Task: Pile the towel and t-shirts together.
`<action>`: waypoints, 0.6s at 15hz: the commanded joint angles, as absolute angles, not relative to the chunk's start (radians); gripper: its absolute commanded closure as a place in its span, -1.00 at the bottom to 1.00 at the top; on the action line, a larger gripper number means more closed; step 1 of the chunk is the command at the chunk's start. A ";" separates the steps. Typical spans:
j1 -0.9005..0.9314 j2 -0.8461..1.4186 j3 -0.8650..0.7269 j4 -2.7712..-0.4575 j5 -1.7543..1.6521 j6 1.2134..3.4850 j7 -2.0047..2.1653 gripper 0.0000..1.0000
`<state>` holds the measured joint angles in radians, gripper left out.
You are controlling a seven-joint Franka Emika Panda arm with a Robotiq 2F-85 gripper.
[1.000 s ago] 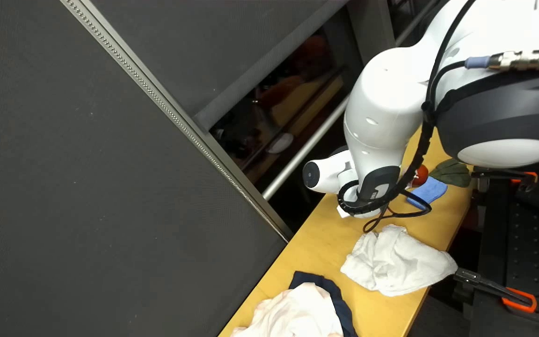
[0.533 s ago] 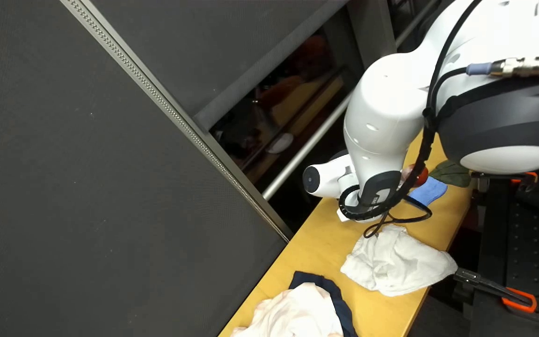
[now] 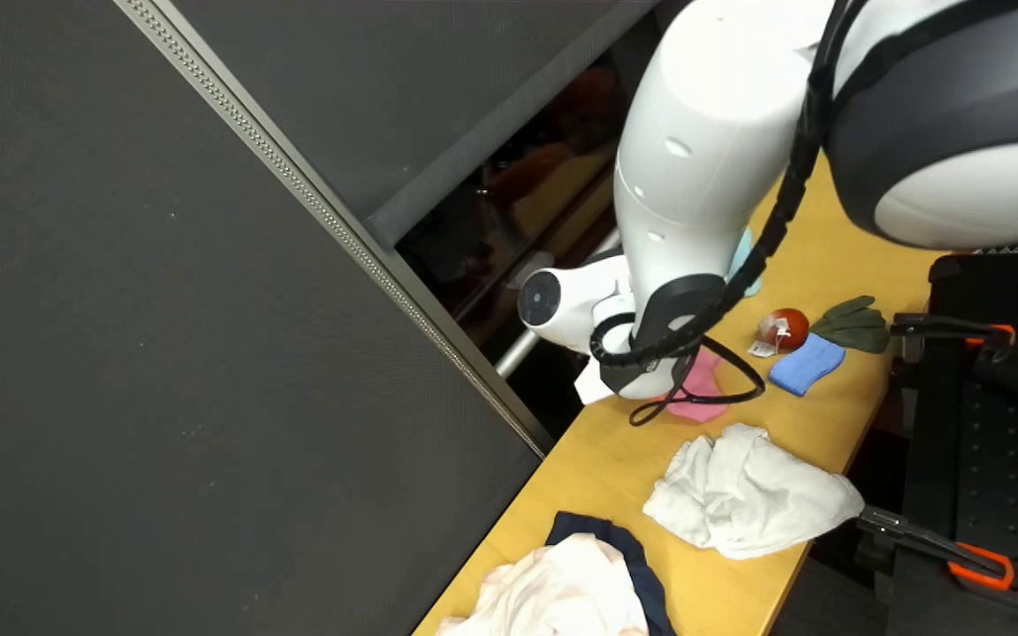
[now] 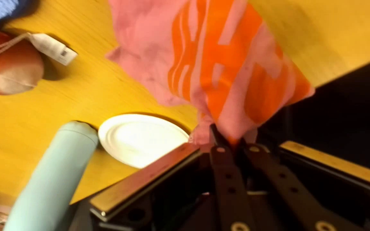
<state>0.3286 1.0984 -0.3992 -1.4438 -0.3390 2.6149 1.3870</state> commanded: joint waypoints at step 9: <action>0.096 0.937 0.008 -1.319 -0.088 2.605 0.669 0.97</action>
